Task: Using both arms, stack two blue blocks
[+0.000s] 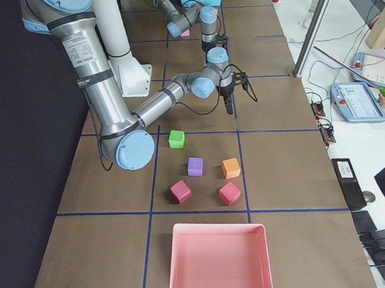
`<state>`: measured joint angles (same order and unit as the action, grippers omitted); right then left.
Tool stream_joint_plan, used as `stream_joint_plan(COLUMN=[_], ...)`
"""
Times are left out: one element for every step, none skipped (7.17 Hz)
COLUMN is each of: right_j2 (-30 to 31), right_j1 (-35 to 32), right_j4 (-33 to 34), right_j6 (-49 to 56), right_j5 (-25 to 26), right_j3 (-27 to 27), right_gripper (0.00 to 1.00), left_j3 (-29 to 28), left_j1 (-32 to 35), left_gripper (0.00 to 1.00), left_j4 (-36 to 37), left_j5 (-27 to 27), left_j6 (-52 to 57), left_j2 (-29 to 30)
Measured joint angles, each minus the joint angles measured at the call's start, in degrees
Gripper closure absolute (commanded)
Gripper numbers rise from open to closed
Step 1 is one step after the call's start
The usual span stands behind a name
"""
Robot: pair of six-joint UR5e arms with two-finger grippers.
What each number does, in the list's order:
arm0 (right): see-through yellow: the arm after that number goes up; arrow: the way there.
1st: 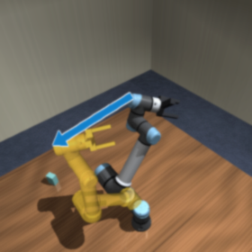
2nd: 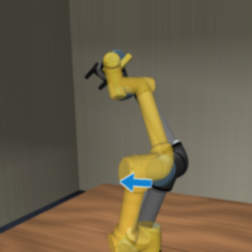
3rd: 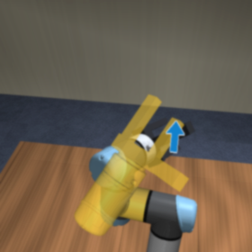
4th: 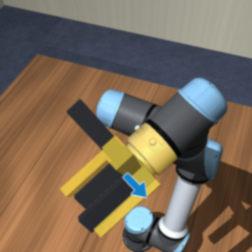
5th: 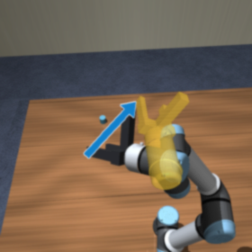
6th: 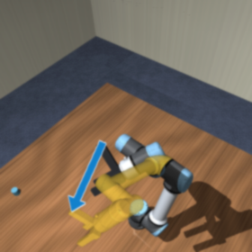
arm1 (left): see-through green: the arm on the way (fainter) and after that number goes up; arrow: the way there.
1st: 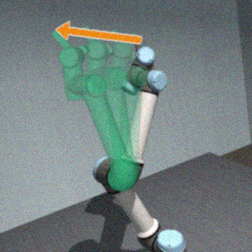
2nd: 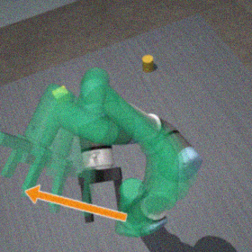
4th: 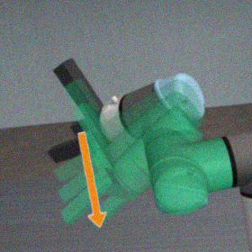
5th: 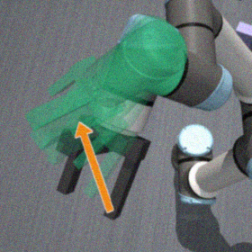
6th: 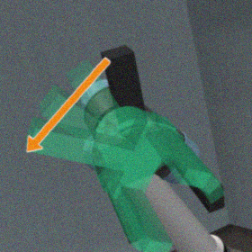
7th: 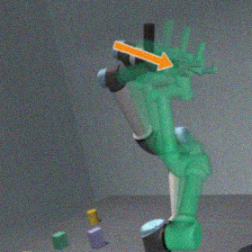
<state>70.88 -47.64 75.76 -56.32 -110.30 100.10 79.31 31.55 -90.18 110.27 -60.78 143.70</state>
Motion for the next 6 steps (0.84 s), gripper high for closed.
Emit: stream_joint_plan(right_j2=[0.0, 0.0, 0.0, 0.0, 0.0, 0.1], right_j1=[0.0, 0.0, 0.0, -0.2, -1.2, -4.2], right_j4=[0.0, 0.0, 0.0, 0.0, 0.0, 0.1], right_j6=[0.0, 0.0, 0.0, 0.1, 0.3, 1.1], right_j5=[0.0, 0.0, 0.0, -0.1, -1.1, -4.5], right_j3=[0.0, 0.1, 0.1, 0.1, 0.2, 0.1], right_gripper=[0.0, 0.0, 0.0, 0.0, 0.0, 0.0], left_j3=[0.3, 1.1, 3.6, 7.6, 12.8, 18.6], left_j1=[0.0, 0.0, 0.3, 0.9, 2.5, 5.4], left_gripper=[0.0, 0.0, 0.0, 0.0, 0.0, 0.0], left_j4=[0.0, 0.1, 1.1, 3.9, 8.0, 12.4], left_j5=[0.0, 0.1, 0.1, 0.1, 0.2, 0.4], left_j6=[0.4, 0.5, 0.6, 1.1, 2.6, 5.6], left_j2=[0.0, 0.0, -0.1, -0.3, -0.5, -2.2])
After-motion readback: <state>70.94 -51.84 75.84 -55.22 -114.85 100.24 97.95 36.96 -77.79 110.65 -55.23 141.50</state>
